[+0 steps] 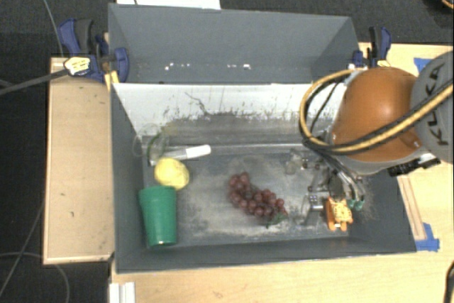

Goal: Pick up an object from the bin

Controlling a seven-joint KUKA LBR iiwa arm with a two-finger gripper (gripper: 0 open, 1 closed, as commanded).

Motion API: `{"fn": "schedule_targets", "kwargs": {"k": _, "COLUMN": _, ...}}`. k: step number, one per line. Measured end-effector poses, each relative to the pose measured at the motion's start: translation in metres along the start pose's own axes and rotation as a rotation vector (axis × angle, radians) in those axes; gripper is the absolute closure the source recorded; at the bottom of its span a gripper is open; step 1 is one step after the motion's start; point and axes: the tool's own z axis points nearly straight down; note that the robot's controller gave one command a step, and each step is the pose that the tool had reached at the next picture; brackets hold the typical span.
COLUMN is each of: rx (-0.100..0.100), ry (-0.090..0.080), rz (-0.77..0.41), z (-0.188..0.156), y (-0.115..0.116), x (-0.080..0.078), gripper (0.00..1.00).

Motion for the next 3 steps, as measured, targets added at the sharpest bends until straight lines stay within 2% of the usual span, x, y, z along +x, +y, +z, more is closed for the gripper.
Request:
{"fn": "schedule_targets", "kwargs": {"k": 1, "rx": 0.0, "ry": 0.0, "rz": 0.0, "z": 0.0, "y": 0.0, "x": 0.0, "gripper": 0.0}}
{"fn": "schedule_targets", "kwargs": {"k": 2, "rx": -0.001, "ry": -0.002, "rz": -0.024, "z": 0.085, "y": 0.04, "x": -0.004, "gripper": 0.0}}
{"fn": "schedule_targets", "kwargs": {"k": 3, "rx": -0.001, "ry": -0.002, "rz": -0.032, "z": 0.089, "y": 0.04, "x": -0.006, "gripper": 0.0}}
